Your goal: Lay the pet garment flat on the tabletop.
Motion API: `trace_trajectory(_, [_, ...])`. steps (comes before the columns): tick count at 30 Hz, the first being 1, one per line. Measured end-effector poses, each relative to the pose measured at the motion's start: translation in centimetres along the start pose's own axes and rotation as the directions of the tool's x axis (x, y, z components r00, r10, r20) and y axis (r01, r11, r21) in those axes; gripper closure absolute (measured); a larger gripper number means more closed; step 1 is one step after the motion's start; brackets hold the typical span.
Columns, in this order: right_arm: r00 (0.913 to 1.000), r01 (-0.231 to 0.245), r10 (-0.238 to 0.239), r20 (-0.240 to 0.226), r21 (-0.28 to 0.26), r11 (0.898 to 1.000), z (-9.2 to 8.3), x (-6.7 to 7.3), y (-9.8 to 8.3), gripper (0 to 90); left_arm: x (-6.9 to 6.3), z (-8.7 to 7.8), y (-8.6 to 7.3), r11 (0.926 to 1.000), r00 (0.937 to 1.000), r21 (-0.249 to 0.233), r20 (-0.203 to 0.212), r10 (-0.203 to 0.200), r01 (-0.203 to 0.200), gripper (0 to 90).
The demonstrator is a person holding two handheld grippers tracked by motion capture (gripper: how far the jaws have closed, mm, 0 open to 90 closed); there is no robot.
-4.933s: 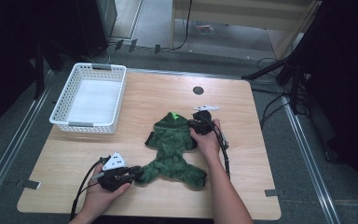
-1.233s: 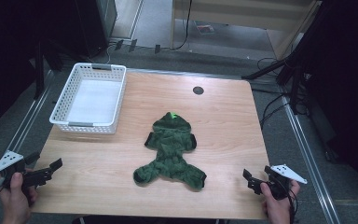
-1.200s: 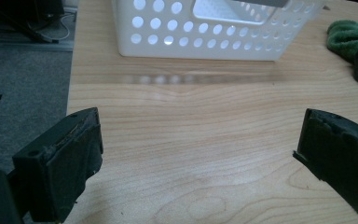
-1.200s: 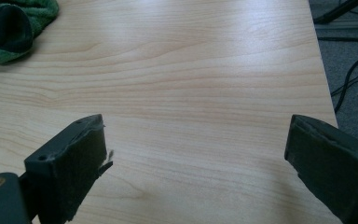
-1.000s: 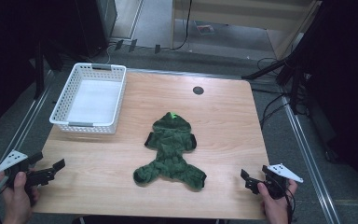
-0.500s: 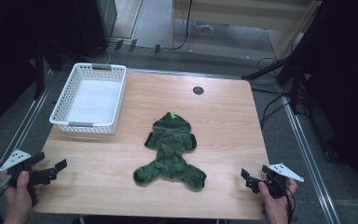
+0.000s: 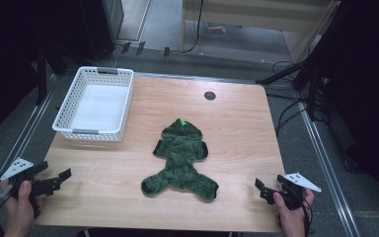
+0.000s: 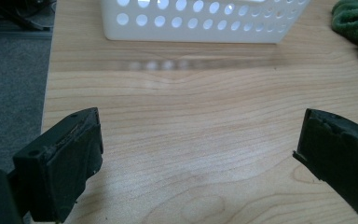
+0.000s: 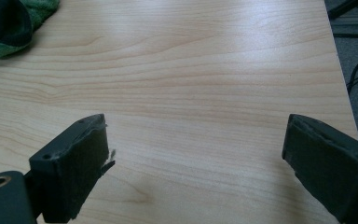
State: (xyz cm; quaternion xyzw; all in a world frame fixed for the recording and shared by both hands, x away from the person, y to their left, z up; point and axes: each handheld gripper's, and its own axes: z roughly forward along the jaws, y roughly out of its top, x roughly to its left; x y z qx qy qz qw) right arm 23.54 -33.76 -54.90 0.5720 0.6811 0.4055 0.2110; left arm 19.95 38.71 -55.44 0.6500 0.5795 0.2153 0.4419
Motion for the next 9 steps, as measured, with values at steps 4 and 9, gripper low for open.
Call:
trace_trajectory(4, [1.0,0.001,-0.001,0.0,0.0,1.0,0.01,0.0,0.0,6.9,0.0,0.01,0.0,1.0,1.0,0.002,0.001,0.001,-0.001,0.4])
trace_trajectory(9, [1.0,0.002,-0.002,-0.001,0.002,1.0,0.02,-0.01,0.01,6.9,0.0,0.04,0.02,1.0,1.0,0.005,0.002,0.003,-0.003,0.4])
